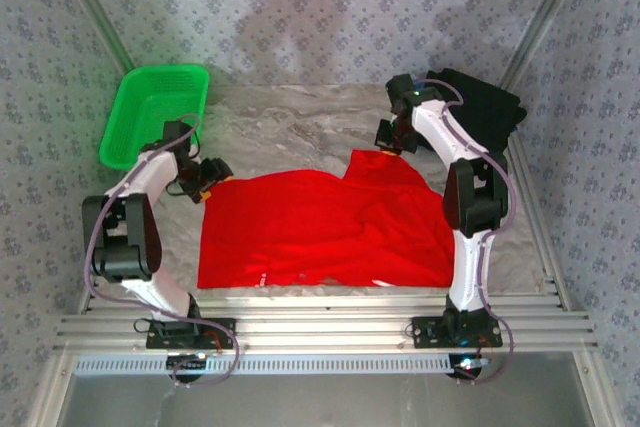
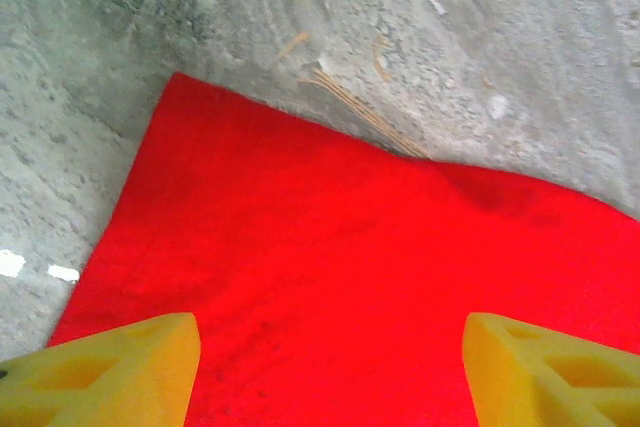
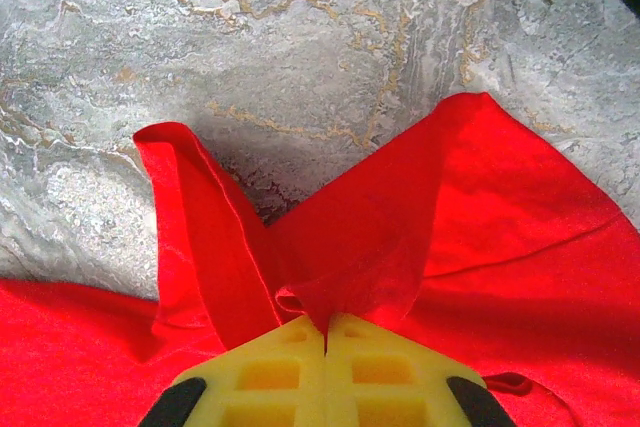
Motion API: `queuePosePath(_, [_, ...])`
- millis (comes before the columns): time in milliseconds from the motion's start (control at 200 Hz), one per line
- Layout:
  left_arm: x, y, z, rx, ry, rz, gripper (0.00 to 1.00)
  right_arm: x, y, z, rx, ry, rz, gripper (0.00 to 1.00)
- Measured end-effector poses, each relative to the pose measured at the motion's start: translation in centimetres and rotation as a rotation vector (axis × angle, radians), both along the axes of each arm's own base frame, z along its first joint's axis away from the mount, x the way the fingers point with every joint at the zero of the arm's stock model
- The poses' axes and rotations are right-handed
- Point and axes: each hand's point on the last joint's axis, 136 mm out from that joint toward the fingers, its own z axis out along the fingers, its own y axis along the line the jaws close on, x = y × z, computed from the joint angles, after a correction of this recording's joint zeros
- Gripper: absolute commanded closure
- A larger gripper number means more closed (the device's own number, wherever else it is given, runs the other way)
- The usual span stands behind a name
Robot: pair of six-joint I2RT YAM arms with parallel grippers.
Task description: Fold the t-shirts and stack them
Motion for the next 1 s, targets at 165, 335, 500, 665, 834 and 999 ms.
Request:
queuePosePath(165, [1.6,0.7,-0.8,0.109,0.041,0.014,0.38,-0.1,0.2,0.1,-0.003,-0.005,0.018,1.0])
queuePosePath(335, [2.7,1.1,-1.3,0.219,0.063,0.005,0.4,-0.6,0.1,0.3,-0.003,-0.006,0.032,1.0])
queuePosePath(500, [3.4,1.4,-2.7,0.308,0.1,-0.019,0.4,-1.3,0.1,-0.1,0.001,0.008,0.036,1.0])
queuePosePath(665, [3.9,1.4,-3.1,0.352,0.099,-0.048,0.39,-1.4,0.2,-0.2,0.008,0.009,0.042,1.0])
queuePosePath(834, [3.8,0.9,-4.1,0.346,0.121,-0.078,0.39,-1.4,0.3,0.2,0.013,-0.004,0.047,1.0])
queuePosePath(999, [3.5,0.5,-3.9,0.323,0.115,-0.094,0.38,-1.4,0.3,0.6,0.013,-0.015,0.057,1.0])
